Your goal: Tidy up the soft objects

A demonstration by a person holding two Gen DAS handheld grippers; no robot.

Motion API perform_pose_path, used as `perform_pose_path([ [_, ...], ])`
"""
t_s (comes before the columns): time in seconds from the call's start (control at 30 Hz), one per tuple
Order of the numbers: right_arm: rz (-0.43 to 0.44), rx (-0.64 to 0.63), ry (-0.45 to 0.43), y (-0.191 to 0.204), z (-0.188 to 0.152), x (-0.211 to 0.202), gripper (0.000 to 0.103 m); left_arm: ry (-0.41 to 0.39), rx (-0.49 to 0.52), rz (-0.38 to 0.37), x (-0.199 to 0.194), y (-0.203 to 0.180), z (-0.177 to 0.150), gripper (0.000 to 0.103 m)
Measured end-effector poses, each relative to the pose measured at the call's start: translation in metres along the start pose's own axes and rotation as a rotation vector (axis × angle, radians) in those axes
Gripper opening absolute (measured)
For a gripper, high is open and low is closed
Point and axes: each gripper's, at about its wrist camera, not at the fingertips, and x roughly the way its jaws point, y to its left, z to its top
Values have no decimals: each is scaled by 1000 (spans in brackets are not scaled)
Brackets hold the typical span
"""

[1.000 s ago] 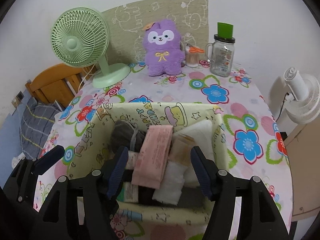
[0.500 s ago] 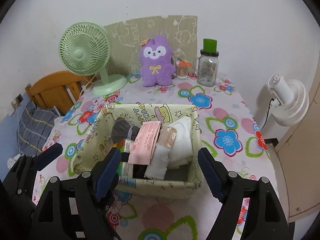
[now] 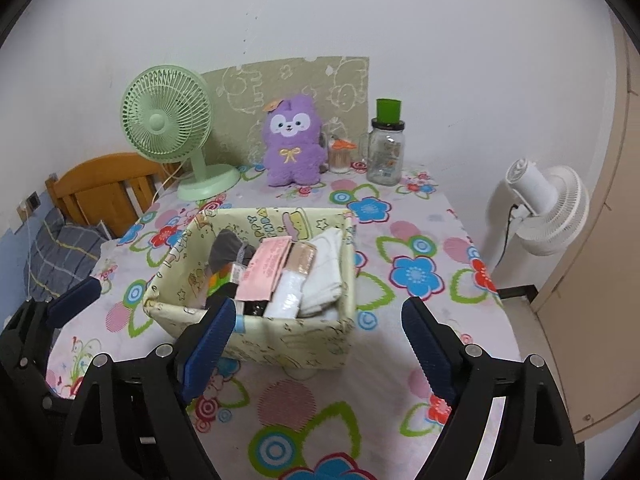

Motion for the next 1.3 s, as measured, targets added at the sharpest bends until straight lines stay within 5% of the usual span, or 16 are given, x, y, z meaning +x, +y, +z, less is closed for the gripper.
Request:
perform_pose_path([
  [1.3,-29,76,-193,-35,-29,-85,96,-109,-114,49,-74,35,-17,103],
])
